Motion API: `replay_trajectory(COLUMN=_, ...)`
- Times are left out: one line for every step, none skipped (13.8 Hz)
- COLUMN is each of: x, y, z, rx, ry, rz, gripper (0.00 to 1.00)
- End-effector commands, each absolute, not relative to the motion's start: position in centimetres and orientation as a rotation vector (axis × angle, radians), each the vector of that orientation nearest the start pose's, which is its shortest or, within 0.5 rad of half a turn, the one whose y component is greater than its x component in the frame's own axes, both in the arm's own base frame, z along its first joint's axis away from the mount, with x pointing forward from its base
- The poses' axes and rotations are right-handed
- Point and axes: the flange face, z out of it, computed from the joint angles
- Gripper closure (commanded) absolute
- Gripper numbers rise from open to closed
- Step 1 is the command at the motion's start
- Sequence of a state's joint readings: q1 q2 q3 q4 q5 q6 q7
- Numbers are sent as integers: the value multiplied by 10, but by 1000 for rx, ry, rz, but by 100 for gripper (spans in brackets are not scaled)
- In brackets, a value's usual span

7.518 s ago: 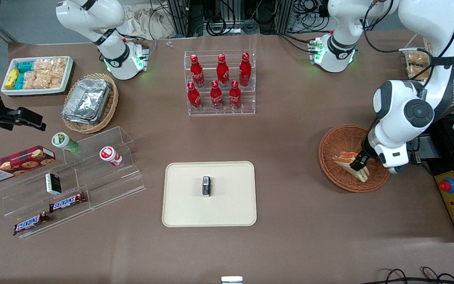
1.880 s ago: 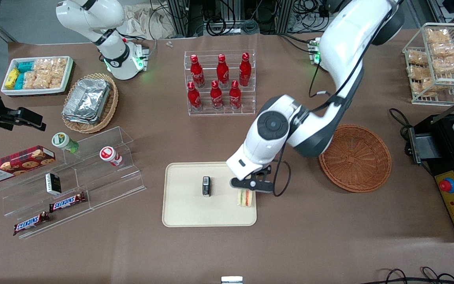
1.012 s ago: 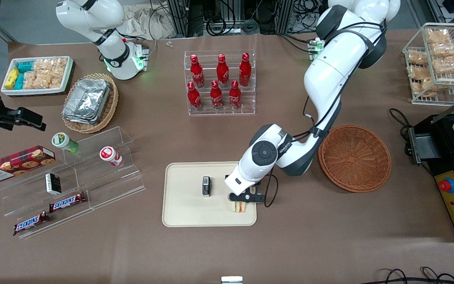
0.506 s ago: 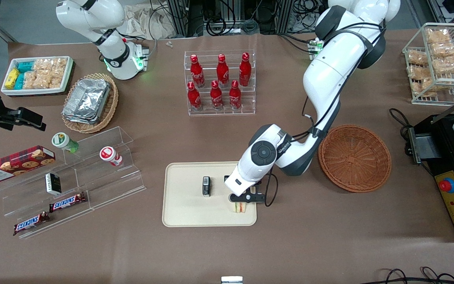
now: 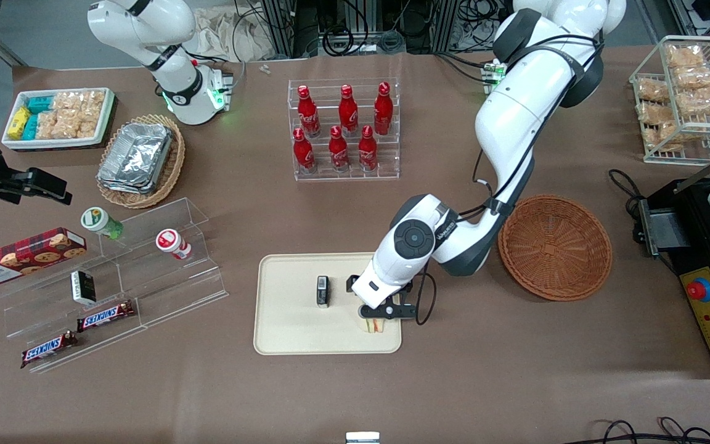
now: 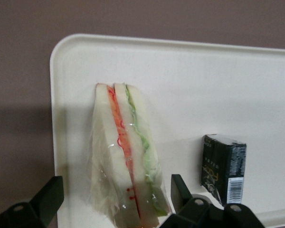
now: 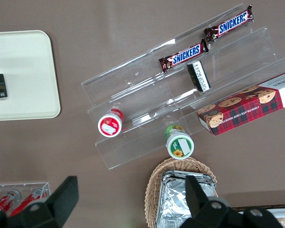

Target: Place sandwich from basket to tray

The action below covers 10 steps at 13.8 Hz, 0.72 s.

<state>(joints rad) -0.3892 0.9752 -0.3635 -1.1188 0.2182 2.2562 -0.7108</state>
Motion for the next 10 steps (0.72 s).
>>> replay_trajectory(x=651, y=-447, z=298, rx=-3296, ry=-39, rz=-274, gripper=0)
replay_trajectory(x=654, y=-438, z=312, rx=-3274, ry=-51, rz=-267, gripper=0)
replay_trajectory(x=657, y=-426, z=322, rx=-3245, ry=-65, rz=-239, gripper=0)
replay_trajectory(x=660, y=-410, z=337, rx=-3218, ry=-88, rz=-216, gripper=0)
replay_trajectory(x=660, y=-393, z=358, rx=-3192, ry=-106, rz=-197, gripper=0)
replay_trajectory(x=657, y=-371, z=376, rx=-3170, ry=-139, rz=-180, gripper=0)
replay_trajectory(x=652, y=-348, z=392, rx=-3151, ry=-166, rz=-179, gripper=0)
replay_trajectory(x=645, y=-326, z=401, rx=-3132, ry=-162, rz=-171, gripper=0)
replay_trajectory(x=635, y=-302, z=408, rx=-3112, ry=-148, rz=-168, gripper=0)
replay_trajectory(x=625, y=-281, z=416, rx=-3096, ry=-160, rz=-179, gripper=0)
